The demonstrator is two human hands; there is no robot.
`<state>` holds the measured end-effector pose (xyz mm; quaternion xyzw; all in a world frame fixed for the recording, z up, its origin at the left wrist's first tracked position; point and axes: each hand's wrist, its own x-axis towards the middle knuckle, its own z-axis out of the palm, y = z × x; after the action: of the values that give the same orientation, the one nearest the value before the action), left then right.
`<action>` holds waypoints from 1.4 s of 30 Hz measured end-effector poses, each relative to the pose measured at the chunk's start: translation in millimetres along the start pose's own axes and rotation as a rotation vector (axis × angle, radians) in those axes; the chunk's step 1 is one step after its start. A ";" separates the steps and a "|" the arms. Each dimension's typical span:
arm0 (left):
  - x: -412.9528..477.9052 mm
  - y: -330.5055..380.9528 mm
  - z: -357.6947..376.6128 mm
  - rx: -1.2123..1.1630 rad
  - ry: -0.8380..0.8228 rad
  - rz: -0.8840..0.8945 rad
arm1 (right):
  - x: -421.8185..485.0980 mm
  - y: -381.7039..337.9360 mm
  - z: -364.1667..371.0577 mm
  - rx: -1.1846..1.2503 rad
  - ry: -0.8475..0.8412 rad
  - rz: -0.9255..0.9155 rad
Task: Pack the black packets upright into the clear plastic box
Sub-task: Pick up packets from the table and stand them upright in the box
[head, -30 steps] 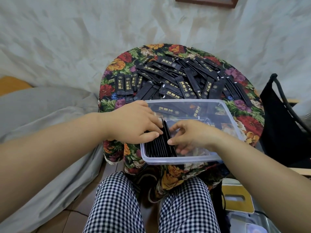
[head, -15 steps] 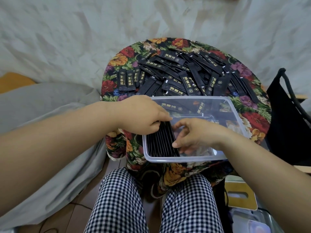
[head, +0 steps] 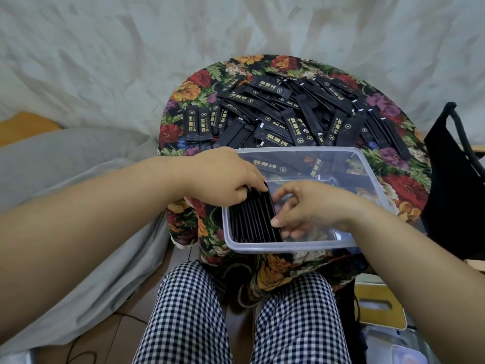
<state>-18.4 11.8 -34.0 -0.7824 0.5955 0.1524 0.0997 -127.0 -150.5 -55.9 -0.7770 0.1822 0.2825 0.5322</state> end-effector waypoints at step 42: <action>-3.6 6.9 17.2 0.112 0.118 0.179 | 3.3 7.6 -7.5 -0.170 -0.036 0.008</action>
<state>-27.9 18.9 -48.6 -0.7271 0.6752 0.0810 0.0939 -127.1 -160.3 -61.4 -0.8135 0.1509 0.3129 0.4663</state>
